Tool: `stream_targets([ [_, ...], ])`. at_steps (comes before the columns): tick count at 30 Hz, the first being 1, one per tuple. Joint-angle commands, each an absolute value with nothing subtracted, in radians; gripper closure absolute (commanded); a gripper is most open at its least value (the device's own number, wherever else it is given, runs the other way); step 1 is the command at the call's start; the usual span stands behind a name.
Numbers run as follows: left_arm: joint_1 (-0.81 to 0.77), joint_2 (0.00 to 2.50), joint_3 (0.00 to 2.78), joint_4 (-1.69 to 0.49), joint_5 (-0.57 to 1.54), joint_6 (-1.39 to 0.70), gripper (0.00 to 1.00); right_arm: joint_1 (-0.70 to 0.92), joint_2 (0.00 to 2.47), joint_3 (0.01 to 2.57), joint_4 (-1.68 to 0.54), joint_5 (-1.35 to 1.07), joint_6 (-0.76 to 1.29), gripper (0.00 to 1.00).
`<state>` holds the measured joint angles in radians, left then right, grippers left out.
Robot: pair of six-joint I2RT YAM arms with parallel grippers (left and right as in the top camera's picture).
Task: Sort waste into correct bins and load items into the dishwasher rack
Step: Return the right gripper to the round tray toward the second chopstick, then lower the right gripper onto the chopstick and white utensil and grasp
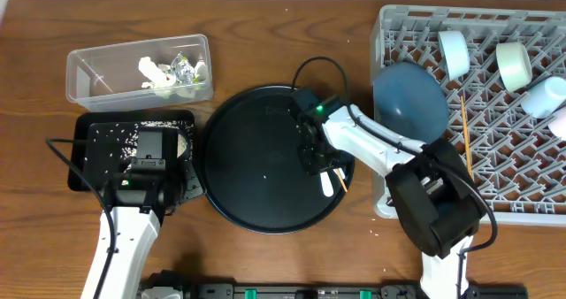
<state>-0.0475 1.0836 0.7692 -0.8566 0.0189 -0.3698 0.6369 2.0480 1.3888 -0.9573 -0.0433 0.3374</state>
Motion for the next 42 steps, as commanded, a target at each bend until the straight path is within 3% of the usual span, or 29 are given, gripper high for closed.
stream_targets([
  [1, -0.043, 1.084, 0.781, -0.860, 0.010, -0.379, 0.35, 0.643, 2.059, 1.358, -0.950, -0.035, 0.364, 0.60],
  [4, -0.043, 1.084, 0.781, -0.860, 0.010, -0.379, 0.35, 0.643, 2.059, 1.358, -0.947, -0.034, 0.364, 0.64],
  [9, -0.043, 1.084, 0.781, -0.860, 0.010, -0.379, 0.35, 0.643, 2.059, 1.358, -0.946, -0.024, 0.378, 0.80],
  [42, -0.043, 1.084, 0.781, -0.860, 0.011, -0.379, 0.35, 0.643, 2.051, 1.395, -1.007, -0.005, 0.426, 0.99],
])
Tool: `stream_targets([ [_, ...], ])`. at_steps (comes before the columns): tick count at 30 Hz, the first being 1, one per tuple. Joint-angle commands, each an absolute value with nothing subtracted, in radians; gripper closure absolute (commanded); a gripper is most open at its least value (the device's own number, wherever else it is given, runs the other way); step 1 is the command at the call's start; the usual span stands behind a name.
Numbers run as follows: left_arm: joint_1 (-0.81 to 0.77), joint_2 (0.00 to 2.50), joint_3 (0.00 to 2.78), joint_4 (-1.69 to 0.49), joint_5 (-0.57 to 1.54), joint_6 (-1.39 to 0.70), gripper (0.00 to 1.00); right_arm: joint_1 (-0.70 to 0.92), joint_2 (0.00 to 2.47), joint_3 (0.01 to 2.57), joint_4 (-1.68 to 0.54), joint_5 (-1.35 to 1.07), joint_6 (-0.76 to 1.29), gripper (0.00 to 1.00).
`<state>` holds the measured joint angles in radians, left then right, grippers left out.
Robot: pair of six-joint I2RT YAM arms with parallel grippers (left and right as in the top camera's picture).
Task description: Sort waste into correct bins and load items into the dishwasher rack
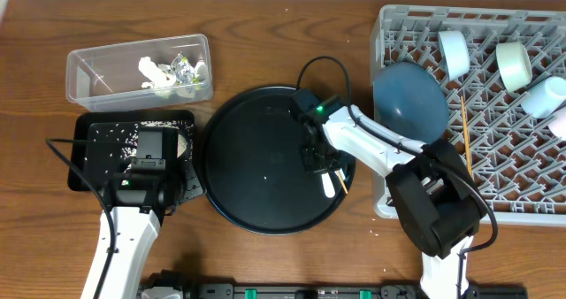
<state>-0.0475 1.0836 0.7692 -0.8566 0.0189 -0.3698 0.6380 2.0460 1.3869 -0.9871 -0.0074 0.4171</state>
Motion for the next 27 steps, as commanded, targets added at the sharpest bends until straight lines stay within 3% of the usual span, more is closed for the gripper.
stream_targets([
  [1, -0.043, 1.084, 0.781, -0.860, 0.010, -0.379, 0.35, 0.643, 2.047, 1.406, -1.014, -0.005, 0.426, 0.99],
  [17, -0.043, 1.084, 0.781, -0.859, 0.010, -0.379, 0.35, 0.622, 1.735, 1.486, -1.056, 0.057, 0.362, 0.99],
  [27, -0.043, 1.084, 0.781, -0.859, 0.010, -0.379, 0.35, 0.402, 1.474, 1.486, -1.164, 0.108, 0.266, 0.99],
])
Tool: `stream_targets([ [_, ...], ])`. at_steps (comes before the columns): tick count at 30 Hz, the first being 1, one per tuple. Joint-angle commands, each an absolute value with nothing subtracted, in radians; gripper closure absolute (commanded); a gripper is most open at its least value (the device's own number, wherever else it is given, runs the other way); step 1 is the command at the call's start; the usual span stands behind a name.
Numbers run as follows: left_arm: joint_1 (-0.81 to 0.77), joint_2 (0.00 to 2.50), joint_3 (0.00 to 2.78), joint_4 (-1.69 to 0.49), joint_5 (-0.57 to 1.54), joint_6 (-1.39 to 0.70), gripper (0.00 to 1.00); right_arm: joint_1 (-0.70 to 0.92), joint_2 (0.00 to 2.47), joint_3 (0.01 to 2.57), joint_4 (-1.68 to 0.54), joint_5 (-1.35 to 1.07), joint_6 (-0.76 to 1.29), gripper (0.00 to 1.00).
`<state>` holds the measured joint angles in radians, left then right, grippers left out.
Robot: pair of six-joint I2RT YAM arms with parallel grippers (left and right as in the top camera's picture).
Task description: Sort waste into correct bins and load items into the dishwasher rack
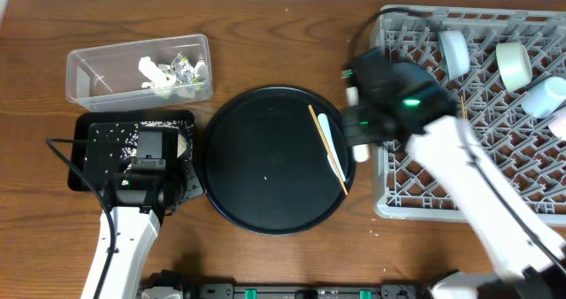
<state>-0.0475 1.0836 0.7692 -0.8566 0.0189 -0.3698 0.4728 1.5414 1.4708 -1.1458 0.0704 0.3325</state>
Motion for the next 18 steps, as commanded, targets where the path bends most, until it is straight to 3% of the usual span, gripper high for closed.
stream_targets([
  [1, -0.043, 1.084, 0.781, -0.859, 0.010, -0.379, 0.35, 0.368, 1.457, 1.486, -1.176, 0.115, 0.254, 0.99],
  [4, -0.043, 1.084, 0.781, -0.859, 0.010, -0.379, 0.35, 0.245, 1.418, 1.486, -1.210, 0.152, 0.245, 0.99],
  [11, -0.043, 1.084, 0.781, -0.859, 0.010, -0.379, 0.35, -0.016, 1.437, 1.476, -1.227, 0.183, -0.045, 0.97],
  [18, -0.043, 1.084, 0.781, -0.859, 0.010, -0.379, 0.35, -0.153, 1.523, 1.476, -1.216, 0.242, -0.058, 0.99],
])
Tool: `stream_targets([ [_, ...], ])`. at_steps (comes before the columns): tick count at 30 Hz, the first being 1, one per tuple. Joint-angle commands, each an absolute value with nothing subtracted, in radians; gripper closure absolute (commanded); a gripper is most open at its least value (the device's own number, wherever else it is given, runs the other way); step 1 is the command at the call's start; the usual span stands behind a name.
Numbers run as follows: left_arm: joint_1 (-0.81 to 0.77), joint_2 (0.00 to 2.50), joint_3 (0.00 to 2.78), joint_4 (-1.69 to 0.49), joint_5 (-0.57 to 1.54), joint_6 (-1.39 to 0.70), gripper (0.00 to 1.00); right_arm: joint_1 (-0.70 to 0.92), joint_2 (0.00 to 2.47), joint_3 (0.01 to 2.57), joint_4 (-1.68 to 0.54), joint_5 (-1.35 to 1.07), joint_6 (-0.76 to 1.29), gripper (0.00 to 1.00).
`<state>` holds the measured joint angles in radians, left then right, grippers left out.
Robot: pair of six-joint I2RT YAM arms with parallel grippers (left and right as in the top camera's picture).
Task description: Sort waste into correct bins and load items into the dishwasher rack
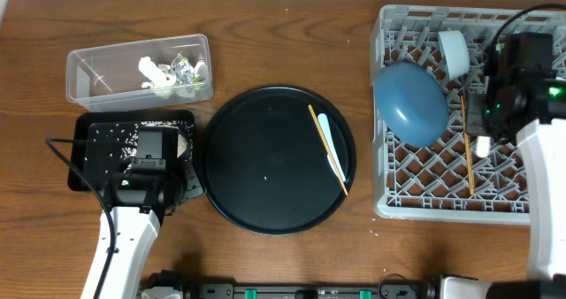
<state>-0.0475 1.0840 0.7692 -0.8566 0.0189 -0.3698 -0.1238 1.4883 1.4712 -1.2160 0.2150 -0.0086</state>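
Observation:
A round black tray (265, 171) in the middle of the table holds a wooden chopstick (325, 145) and a white spoon (332, 157) on its right side. The grey dishwasher rack (416, 193) at the right holds a blue bowl (409, 103), a white cup (455, 51) and another chopstick (466, 149). My right gripper (484, 138) hangs over the middle of the rack, with a small white piece at its tip; whether it grips that piece is hidden. My left gripper (146, 153) rests over the black bin (93, 140), its fingers hidden.
A clear bin (97, 73) at the back left holds crumpled white waste. The black bin carries scattered white grains. My right arm covers the rack's right side. Bare wooden table lies behind and in front of the tray.
My right arm has moved from the rack's left edge beside the tray to over the rack's right part. The blue bowl shows again. The left arm has not moved.
At the two oldest moments my right gripper was down on the tray's right side, over the chopstick and spoon. Then it was off the tray at the rack's left edge, both items still lying on the tray. Now it is over the rack.

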Motion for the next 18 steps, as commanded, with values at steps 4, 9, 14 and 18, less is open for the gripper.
stream_targets([
  [4, -0.043, 1.084, 0.781, -0.859, 0.010, -0.379, 0.35, -0.162, 1.588, 1.476, -1.221, 0.236, -0.058, 0.99],
  [9, -0.043, 1.084, 0.781, -0.861, 0.010, -0.379, 0.35, -0.162, 1.670, 1.475, -1.225, 0.237, -0.057, 0.99],
  [14, -0.043, 1.084, 0.781, -0.860, 0.010, -0.379, 0.35, -0.164, 1.743, 1.475, -1.226, 0.257, -0.057, 0.99],
  [18, -0.043, 1.084, 0.781, -0.859, 0.010, -0.379, 0.35, -0.163, 1.787, 1.475, -1.227, 0.259, -0.047, 0.99],
])
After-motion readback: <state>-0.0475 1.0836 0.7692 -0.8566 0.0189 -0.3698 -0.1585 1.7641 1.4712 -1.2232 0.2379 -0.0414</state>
